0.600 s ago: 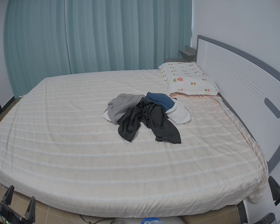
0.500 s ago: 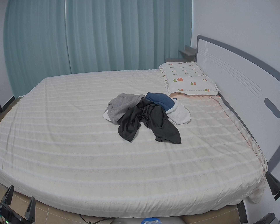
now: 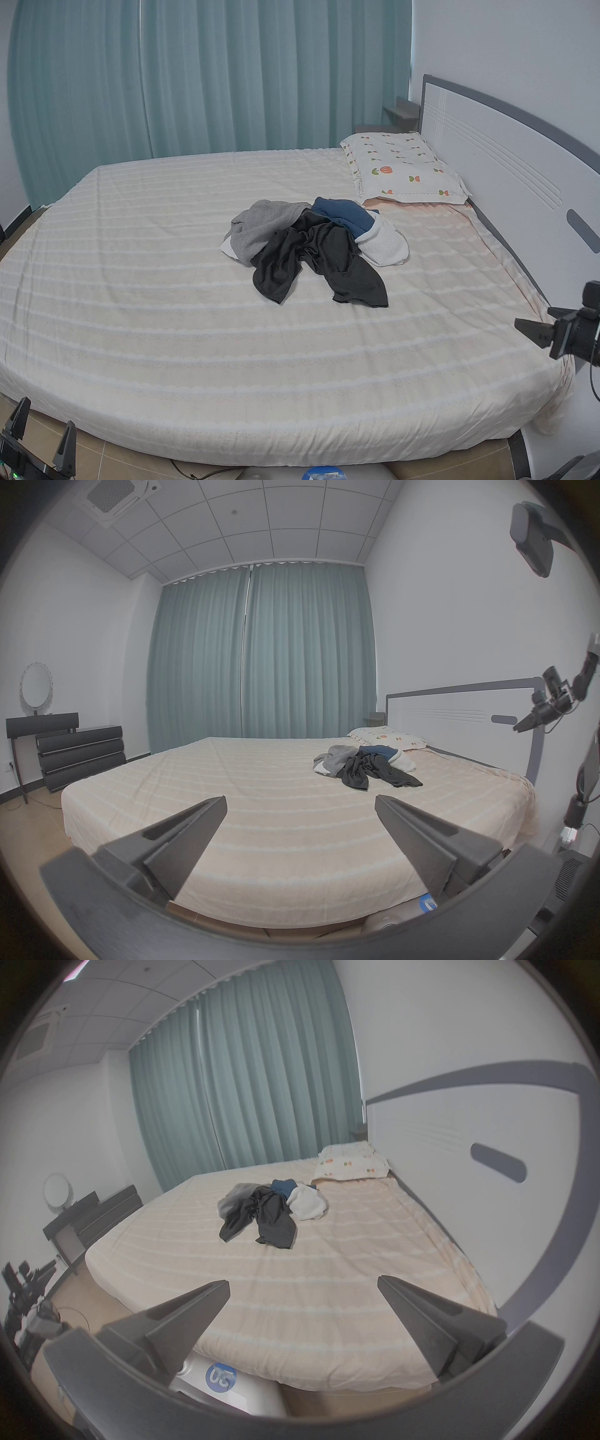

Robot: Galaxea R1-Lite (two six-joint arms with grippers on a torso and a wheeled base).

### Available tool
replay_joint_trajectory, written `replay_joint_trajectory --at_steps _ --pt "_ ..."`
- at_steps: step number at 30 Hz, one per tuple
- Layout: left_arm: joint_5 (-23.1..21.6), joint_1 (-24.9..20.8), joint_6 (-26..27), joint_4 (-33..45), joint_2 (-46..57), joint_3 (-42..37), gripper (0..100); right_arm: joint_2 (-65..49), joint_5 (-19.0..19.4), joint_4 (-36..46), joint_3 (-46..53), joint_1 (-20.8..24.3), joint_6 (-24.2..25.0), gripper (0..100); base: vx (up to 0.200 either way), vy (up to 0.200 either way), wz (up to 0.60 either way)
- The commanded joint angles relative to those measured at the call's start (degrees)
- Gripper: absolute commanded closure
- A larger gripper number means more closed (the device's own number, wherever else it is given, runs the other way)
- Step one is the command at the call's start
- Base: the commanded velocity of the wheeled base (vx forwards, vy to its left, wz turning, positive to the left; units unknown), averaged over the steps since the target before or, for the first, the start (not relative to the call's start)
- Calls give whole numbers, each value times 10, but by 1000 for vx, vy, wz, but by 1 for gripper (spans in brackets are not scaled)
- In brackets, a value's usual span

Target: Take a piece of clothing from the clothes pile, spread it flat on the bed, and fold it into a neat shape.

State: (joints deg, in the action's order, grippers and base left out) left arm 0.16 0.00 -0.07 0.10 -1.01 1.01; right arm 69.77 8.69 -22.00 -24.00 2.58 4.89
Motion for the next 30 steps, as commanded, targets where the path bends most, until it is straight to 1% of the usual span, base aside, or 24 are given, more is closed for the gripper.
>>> replay_joint_trajectory --at_steps 1,4,5,8,10,11,13,14,15,17,19,24,27,30 --pt "0 -1 0 0 10 -9 0 520 -75 -145 -266 99 124 0 0 0 0" --pt "0 0 0 0 10 -9 0 579 -79 -136 -332 117 133 0 0 0 0" --pt "0 0 0 0 10 -9 0 582 -80 -134 -334 118 134 0 0 0 0" --pt "0 0 0 0 10 -9 0 648 -103 -105 -425 135 149 0 0 0 0" --pt "0 0 0 0 10 -9 0 677 -107 -97 -474 142 164 0 0 0 0" --pt "0 0 0 0 10 -9 0 687 -107 -91 -491 145 168 0 0 0 0" --pt "0 0 0 0 10 -9 0 687 -107 -91 -491 145 168 0 0 0 0" --pt "0 0 0 0 10 -9 0 743 -108 -56 -561 158 176 0 0 0 0" --pt "0 0 0 0 10 -9 0 743 -108 -56 -561 158 176 0 0 0 0" --pt "0 0 0 0 10 -9 0 782 -113 -37 -625 173 207 0 0 0 0" --pt "0 0 0 0 10 -9 0 796 -120 -21 -656 179 223 0 0 0 0" --pt "0 0 0 0 10 -9 0 847 -128 23 -745 186 238 0 0 0 0" --pt "-1 0 0 0 10 -9 0 871 -151 31 -774 185 242 0 0 0 0" --pt "0 -1 0 0 10 -9 0 885 -155 33 -794 182 241 0 0 0 0"
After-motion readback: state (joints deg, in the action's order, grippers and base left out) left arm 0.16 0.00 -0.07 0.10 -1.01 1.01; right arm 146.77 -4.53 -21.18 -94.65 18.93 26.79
